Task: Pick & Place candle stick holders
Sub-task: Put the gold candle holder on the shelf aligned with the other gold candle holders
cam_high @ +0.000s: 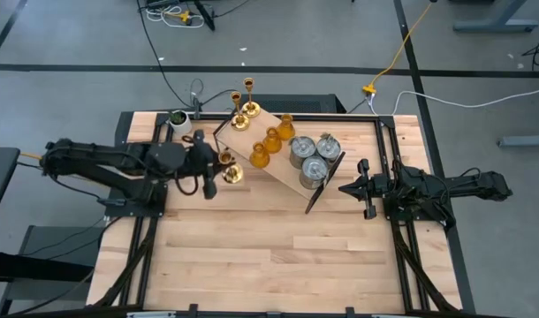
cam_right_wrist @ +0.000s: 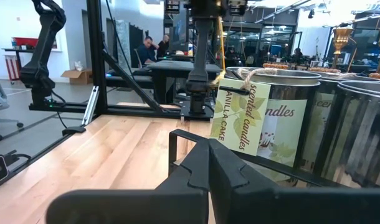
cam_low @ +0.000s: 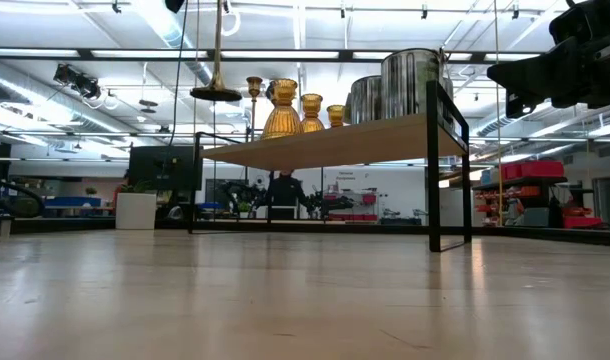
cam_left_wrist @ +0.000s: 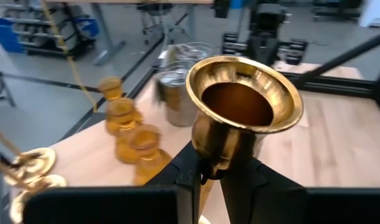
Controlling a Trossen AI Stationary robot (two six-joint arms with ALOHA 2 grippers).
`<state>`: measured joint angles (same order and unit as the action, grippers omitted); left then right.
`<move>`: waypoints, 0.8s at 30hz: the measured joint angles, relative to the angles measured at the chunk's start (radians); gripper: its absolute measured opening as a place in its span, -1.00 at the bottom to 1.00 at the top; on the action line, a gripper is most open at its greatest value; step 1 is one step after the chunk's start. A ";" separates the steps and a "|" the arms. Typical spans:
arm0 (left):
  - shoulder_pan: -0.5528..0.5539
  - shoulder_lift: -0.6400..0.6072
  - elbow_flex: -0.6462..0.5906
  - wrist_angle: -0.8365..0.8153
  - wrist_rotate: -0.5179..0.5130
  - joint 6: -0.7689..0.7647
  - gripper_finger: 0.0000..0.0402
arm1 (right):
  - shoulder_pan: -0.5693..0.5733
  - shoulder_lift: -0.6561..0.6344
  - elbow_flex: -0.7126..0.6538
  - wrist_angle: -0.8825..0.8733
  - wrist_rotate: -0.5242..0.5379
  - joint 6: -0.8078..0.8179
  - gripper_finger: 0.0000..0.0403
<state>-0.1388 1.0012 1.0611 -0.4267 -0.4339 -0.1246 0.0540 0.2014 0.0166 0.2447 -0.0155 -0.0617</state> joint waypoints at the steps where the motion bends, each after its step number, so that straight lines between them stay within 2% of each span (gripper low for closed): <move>1: 0.016 0.000 0.000 0.000 0.000 0.000 -0.75 | 0.000 0.000 0.000 0.000 0.000 0.000 -0.99; 11: 0.196 0.000 0.000 0.001 0.002 0.006 -0.75 | 0.000 0.000 0.000 0.000 0.000 0.000 -0.99; 15: 0.263 0.000 0.000 0.001 0.056 0.005 -0.75 | 0.000 0.000 0.000 0.000 0.000 0.000 -0.99; 24: 0.345 0.000 0.000 0.002 0.080 -0.021 -0.75 | 0.000 0.000 0.000 0.000 0.000 0.000 -0.99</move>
<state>0.2061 1.0012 1.0611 -0.4244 -0.3542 -0.1455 0.0541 0.2014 0.0166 0.2449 -0.0154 -0.0616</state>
